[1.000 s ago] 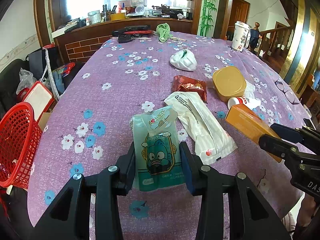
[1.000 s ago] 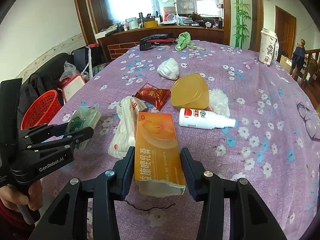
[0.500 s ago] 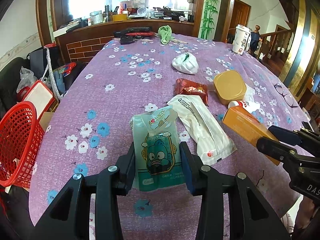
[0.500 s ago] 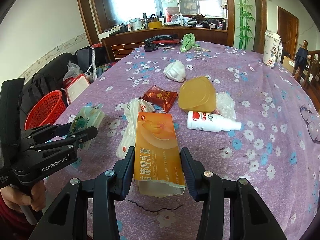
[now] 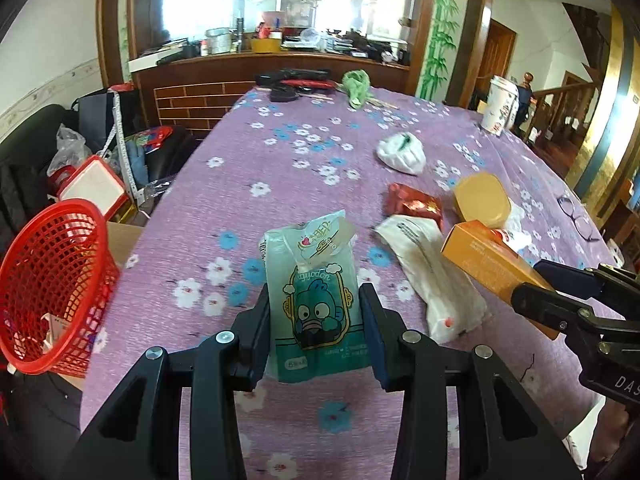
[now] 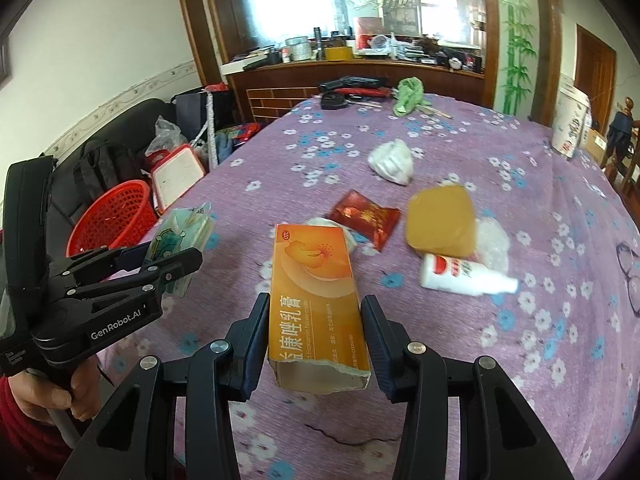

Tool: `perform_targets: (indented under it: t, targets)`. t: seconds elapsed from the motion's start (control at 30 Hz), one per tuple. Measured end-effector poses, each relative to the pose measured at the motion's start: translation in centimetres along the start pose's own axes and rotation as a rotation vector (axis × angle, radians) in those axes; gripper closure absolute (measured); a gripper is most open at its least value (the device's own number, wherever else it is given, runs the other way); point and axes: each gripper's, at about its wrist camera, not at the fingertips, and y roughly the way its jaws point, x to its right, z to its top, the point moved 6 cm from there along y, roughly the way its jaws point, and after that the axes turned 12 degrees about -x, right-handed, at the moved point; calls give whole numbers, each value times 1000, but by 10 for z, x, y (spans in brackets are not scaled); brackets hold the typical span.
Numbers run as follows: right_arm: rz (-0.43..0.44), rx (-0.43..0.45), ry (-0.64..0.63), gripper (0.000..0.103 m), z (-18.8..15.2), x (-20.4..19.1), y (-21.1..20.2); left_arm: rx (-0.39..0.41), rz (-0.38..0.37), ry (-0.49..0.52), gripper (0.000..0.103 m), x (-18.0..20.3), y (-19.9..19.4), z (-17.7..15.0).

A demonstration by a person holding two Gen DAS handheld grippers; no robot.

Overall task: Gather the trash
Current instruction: 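Carry both held items over the red wastebasket and open both tools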

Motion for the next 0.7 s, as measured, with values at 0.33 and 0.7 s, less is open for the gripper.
perform_targets:
  t: [0.33, 0.7]
  targets:
    - [44, -7, -104, 54, 32, -62, 11, 61, 37, -110, 63, -65, -28, 2]
    - [139, -45, -217, 54, 62, -146, 37, 102, 126, -288, 63, -168, -56, -12]
